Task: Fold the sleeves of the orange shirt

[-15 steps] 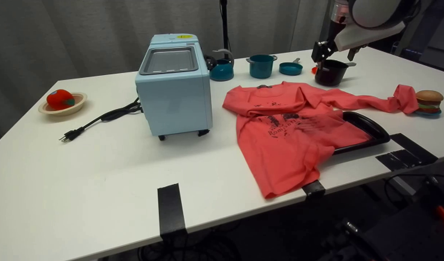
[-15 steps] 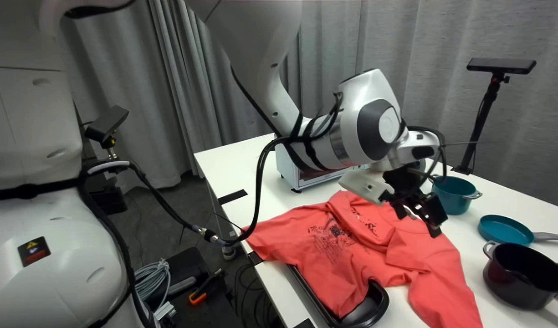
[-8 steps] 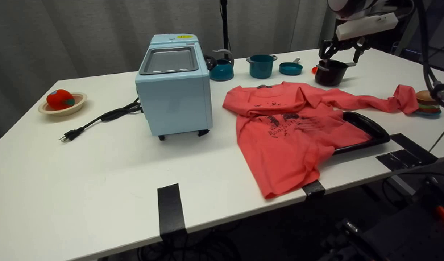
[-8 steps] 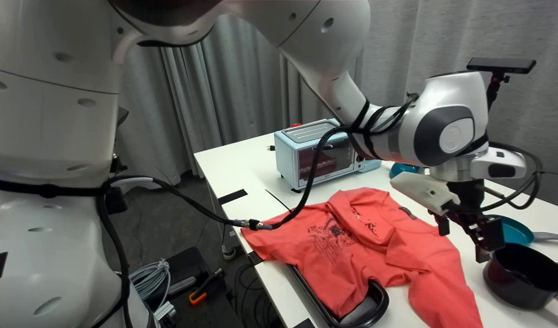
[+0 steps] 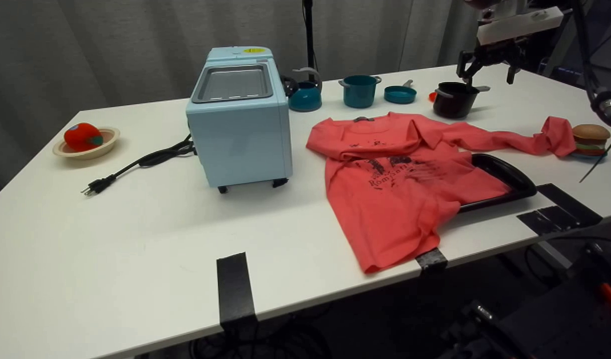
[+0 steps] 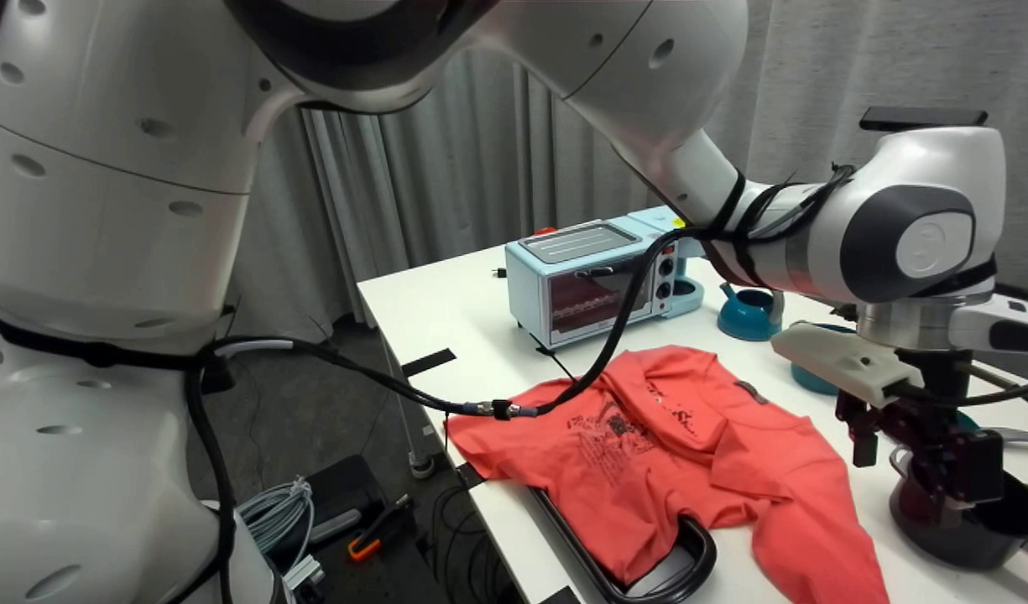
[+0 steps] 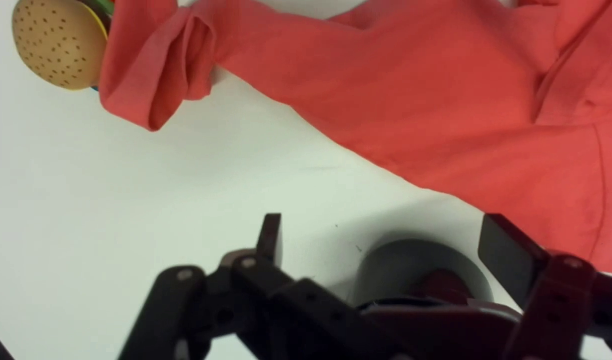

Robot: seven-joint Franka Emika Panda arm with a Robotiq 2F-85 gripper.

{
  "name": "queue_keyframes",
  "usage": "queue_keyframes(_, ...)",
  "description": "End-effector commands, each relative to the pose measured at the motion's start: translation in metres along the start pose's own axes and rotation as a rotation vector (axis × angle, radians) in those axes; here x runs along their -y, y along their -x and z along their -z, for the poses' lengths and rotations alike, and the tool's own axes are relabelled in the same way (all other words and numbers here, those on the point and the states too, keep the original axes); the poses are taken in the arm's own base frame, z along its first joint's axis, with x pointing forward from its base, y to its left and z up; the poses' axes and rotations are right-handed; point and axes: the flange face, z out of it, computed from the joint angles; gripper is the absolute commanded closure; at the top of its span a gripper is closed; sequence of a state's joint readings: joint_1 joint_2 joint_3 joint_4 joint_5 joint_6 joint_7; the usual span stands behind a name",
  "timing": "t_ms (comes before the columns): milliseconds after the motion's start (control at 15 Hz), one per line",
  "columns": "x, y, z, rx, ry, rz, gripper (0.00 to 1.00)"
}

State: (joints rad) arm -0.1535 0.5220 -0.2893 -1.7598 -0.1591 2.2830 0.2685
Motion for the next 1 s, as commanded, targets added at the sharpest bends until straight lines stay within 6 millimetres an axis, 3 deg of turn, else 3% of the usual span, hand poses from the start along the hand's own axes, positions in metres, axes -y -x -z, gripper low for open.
queue_keyframes(0, -0.015, 0.002, -0.012, 0.051, -0.003, -0.003, 0.0)
queue_keyframes(533, -0.04, 0.029, -0.059, 0.133, 0.045, -0.008, 0.0)
queue_keyframes(933, -0.066, 0.032, -0.094, 0.185, 0.113, -0.026, 0.0)
